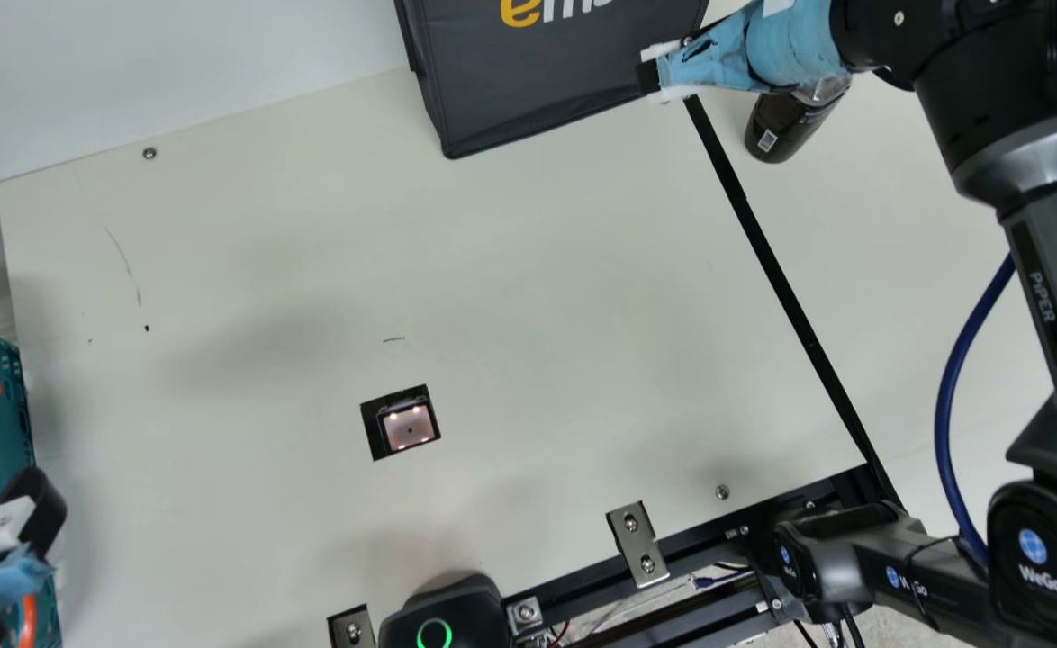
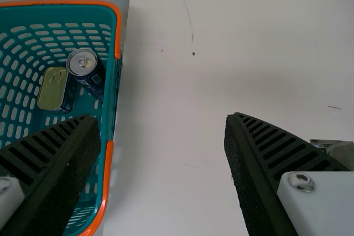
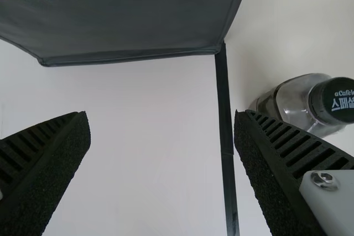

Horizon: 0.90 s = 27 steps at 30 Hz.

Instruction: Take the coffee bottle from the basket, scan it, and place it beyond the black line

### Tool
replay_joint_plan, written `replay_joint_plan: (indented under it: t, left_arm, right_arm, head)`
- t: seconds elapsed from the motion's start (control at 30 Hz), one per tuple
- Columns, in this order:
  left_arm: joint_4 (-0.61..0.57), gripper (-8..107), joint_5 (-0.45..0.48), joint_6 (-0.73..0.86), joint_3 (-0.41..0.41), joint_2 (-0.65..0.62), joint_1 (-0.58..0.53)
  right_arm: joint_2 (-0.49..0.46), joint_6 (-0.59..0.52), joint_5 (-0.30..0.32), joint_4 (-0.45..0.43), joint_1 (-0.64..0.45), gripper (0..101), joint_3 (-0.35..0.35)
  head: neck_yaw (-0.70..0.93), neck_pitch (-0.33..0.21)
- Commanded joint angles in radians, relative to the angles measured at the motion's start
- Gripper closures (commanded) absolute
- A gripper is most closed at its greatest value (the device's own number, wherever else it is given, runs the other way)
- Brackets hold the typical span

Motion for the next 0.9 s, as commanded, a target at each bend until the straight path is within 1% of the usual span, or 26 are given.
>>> replay_joint_plan:
  t: [0.0, 0.47, 0.87]
  left_arm:
    - [0.0, 9, 0.0, 0.0, 0.0, 0.0, 0.0]
    - [0.0, 9, 0.0, 0.0, 0.0, 0.0, 0.0]
    - [0.0, 9, 0.0, 0.0, 0.0, 0.0, 0.0]
  right_arm:
    - [-0.017, 0.003, -0.002, -0.002, 0.008, 10, 0.016]
    - [-0.14, 0.054, 0.0, -0.041, 0.084, 10, 0.122]
    - [-0.231, 0.129, 0.037, -0.09, 0.156, 10, 0.173]
  head:
    - [-0.002, -0.026]
    - [-0.002, -0.026]
    - [-0.002, -0.026]
